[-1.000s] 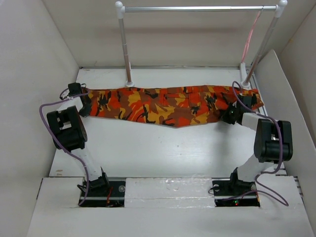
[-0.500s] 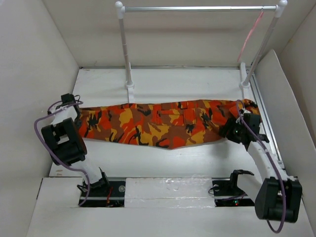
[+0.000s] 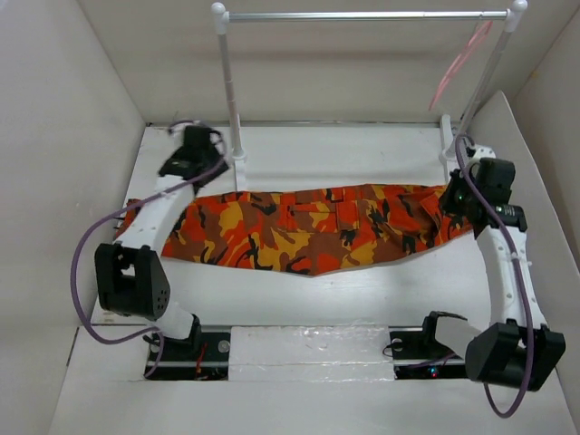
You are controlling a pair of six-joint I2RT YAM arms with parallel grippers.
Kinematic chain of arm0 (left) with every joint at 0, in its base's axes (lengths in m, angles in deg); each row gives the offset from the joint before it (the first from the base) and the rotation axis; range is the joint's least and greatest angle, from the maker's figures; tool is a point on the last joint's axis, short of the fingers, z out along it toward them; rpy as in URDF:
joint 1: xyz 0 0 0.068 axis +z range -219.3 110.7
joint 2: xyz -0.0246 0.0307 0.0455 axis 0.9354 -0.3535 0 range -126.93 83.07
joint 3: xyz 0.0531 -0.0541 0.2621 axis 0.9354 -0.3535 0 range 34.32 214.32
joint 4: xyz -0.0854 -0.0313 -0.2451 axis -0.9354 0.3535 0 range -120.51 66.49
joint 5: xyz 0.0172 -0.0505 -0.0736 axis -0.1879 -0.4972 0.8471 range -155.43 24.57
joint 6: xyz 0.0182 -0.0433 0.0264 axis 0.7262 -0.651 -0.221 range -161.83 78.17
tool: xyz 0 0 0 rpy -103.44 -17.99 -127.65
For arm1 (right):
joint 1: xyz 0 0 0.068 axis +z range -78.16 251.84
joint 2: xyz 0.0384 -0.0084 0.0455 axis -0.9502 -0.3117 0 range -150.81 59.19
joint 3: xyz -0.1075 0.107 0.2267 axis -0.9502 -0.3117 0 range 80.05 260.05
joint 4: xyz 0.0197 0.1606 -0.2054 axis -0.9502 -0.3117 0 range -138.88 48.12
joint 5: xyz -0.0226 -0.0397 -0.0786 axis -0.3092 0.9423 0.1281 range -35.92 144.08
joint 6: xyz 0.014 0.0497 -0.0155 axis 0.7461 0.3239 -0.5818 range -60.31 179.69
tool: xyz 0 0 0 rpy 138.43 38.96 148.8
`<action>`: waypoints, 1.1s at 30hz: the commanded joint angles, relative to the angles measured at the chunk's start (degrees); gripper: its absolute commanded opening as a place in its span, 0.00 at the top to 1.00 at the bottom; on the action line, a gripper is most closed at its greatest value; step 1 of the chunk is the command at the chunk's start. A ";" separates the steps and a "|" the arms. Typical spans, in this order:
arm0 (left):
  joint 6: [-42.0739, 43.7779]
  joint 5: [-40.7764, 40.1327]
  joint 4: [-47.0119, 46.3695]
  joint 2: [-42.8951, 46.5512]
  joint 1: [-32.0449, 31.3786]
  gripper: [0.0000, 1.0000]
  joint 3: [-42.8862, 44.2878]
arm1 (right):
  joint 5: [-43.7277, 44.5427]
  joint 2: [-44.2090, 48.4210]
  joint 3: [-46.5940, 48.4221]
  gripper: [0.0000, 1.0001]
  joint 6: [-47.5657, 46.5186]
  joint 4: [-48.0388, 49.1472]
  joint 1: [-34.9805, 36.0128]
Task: Place the trousers on the hanger
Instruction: Fold the trousers at the center of the board.
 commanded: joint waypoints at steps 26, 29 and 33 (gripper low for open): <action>1.38 0.96 -5.50 -4.23 -21.89 0.70 -16.45 | -0.23 -41.22 13.56 0.95 0.15 18.15 -3.52; 0.93 -1.59 -4.79 -0.99 -18.03 0.71 -18.47 | 1.42 -45.02 15.32 0.93 3.14 19.12 -3.52; 0.93 -5.82 -3.56 4.02 -12.58 0.68 -19.17 | 5.56 -48.54 16.55 0.87 5.96 15.52 -3.52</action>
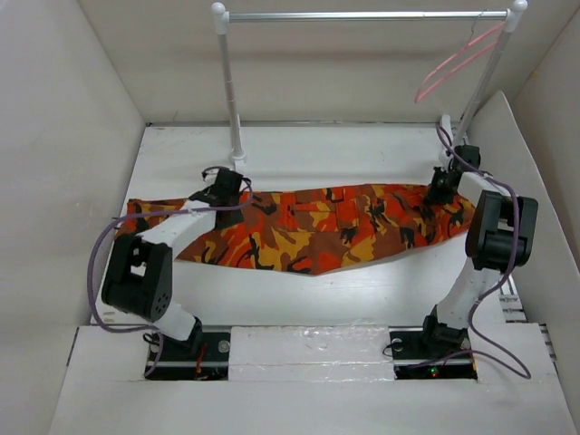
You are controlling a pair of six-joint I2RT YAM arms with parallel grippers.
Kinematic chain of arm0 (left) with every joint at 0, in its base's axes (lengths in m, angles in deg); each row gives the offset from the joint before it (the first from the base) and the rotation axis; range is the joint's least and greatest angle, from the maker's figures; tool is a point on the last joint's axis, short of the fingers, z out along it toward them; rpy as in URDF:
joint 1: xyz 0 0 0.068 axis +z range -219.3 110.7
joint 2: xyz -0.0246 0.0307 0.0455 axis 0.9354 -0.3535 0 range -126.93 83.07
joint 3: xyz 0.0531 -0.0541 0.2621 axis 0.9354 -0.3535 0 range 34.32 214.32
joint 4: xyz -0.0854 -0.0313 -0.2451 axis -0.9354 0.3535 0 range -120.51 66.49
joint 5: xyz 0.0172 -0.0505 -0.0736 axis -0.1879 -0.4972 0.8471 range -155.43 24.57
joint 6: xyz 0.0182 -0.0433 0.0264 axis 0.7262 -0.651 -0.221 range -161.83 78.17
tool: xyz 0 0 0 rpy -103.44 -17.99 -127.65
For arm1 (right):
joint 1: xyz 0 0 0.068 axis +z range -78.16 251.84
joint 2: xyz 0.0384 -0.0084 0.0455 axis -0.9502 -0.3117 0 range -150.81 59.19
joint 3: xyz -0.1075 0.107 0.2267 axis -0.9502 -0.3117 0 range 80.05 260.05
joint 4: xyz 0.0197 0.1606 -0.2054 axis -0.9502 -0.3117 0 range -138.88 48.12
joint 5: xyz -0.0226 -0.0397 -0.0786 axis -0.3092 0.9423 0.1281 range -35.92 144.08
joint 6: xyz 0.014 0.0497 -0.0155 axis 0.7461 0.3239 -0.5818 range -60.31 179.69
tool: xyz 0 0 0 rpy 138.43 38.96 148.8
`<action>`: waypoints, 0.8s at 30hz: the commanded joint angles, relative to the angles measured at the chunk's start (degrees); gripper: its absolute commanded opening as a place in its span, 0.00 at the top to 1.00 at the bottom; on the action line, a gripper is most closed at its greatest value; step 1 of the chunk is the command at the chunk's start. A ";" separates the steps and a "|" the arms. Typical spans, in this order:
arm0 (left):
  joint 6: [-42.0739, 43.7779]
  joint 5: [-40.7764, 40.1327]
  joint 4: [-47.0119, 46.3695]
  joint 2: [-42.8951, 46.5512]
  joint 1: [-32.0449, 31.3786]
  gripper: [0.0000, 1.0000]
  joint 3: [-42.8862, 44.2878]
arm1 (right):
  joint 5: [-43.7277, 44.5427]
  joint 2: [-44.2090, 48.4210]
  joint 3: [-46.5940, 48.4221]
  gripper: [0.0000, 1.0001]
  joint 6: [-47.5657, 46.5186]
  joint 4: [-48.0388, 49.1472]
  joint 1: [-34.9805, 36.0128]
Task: Place the trousers on the hanger
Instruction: Fold the trousers at the center of the board.
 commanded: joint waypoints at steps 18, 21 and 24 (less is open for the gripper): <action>4.94 9.83 -6.01 -0.10 -21.49 1.00 8.22 | -1.38 39.36 -24.74 0.25 3.58 5.28 -12.38; 4.50 10.90 -7.43 -2.12 -23.25 1.00 7.25 | -5.49 40.88 -30.39 0.20 2.36 7.47 -19.66; 5.02 11.07 -8.30 -3.70 -23.88 1.00 6.28 | -17.06 35.37 -32.08 0.15 -0.19 13.34 -25.39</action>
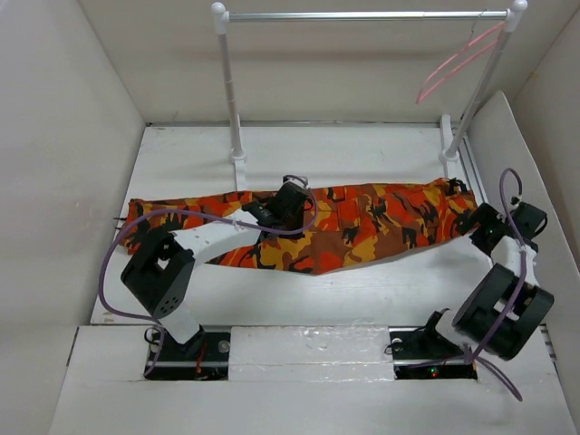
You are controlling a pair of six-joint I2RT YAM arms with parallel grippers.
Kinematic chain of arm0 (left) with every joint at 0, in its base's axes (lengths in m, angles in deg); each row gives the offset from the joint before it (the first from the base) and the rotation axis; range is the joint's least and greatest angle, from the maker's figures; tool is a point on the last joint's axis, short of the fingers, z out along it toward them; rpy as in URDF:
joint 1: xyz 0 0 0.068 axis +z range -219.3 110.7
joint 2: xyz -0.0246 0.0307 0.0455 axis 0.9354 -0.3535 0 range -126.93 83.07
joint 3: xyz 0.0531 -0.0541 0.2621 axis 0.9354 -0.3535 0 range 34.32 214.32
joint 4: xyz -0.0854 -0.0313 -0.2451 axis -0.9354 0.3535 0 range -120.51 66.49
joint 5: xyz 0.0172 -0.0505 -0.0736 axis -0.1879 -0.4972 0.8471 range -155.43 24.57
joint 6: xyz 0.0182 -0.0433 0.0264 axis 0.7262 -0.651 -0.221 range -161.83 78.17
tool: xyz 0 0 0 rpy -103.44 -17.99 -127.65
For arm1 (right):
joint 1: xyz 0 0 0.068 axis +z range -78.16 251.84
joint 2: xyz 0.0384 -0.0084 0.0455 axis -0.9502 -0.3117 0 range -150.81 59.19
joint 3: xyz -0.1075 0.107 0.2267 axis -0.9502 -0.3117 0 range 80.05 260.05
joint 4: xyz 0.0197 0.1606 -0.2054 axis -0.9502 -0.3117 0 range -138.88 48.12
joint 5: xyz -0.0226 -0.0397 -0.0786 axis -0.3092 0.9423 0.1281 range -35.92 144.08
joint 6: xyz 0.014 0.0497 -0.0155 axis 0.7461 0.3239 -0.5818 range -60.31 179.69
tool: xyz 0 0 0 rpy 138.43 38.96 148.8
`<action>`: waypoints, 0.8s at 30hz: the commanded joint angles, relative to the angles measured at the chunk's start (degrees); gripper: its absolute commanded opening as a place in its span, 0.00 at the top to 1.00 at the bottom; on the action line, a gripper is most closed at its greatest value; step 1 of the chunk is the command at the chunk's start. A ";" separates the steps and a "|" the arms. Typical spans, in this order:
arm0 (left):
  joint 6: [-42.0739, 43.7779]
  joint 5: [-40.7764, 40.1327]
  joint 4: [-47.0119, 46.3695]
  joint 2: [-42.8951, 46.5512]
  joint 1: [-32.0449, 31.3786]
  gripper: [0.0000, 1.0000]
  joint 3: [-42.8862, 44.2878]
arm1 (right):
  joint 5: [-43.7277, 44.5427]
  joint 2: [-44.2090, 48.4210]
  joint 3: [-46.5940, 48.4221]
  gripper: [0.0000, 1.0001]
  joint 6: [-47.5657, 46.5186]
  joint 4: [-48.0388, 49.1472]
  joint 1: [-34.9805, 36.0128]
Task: Place the trousers on the hanger
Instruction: Fold the trousers at the center of the board.
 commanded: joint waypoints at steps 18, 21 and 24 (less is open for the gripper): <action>-3.85 -4.03 -0.10 2.13 8.70 1.00 -9.46 | -12.40 -29.20 4.25 0.32 10.97 25.34 -1.41; -3.41 -3.43 -0.09 3.19 8.70 1.00 -9.55 | -11.79 -29.03 4.51 0.71 12.47 26.06 -0.18; -1.40 2.18 -2.29 1.45 7.04 1.00 -8.24 | -10.22 -21.80 5.04 1.00 11.34 22.66 0.35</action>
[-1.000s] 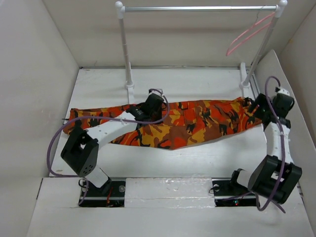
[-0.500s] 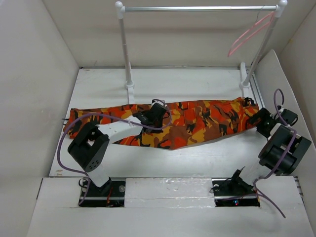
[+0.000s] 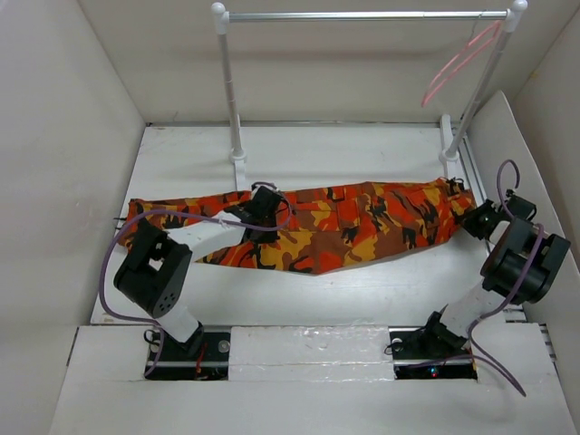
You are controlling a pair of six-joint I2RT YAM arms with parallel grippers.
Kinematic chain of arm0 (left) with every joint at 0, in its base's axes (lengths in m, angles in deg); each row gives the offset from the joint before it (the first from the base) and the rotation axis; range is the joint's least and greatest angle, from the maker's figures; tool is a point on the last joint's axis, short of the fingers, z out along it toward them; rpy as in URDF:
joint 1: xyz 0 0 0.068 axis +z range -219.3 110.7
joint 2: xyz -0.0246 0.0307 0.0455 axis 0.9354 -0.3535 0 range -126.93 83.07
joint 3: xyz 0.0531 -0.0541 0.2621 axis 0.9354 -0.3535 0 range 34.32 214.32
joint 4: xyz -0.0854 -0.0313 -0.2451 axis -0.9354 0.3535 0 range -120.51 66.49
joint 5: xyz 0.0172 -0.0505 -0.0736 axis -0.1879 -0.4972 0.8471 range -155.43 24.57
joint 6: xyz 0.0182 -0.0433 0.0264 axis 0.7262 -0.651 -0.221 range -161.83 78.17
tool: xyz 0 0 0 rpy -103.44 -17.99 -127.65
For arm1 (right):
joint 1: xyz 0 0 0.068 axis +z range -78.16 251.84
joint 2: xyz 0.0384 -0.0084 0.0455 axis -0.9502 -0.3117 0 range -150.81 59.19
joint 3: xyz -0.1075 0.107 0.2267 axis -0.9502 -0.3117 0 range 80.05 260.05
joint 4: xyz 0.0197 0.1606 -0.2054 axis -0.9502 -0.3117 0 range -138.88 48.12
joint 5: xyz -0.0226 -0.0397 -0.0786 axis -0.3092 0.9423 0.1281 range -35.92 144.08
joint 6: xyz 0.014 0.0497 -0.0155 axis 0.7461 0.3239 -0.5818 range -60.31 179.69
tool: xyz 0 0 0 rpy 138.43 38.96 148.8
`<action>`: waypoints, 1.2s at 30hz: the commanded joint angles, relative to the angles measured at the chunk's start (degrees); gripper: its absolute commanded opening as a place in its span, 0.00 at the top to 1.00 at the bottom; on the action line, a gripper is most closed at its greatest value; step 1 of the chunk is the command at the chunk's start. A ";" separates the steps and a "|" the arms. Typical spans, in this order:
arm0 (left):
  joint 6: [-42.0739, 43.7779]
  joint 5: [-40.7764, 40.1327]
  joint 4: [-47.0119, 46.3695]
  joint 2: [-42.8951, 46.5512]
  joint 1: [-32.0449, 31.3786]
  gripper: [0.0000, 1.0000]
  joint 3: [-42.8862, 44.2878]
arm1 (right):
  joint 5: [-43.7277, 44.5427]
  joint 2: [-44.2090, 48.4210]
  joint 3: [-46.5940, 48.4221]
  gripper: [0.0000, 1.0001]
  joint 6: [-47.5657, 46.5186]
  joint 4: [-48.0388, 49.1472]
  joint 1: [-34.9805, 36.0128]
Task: Place the trousers on the hanger
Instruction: Fold the trousers at the center of the board.
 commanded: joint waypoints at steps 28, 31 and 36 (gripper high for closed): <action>3.21 6.45 -1.38 -6.40 -13.60 1.00 16.51 | 36.62 39.81 40.48 1.00 -11.45 -34.91 48.38; 1.98 6.69 -0.59 2.20 -2.98 1.00 12.91 | 44.35 33.50 44.25 1.00 -10.92 -32.97 61.54; 0.93 12.48 0.90 17.39 16.86 1.00 10.79 | 47.90 19.97 53.63 1.00 -9.70 -28.58 72.31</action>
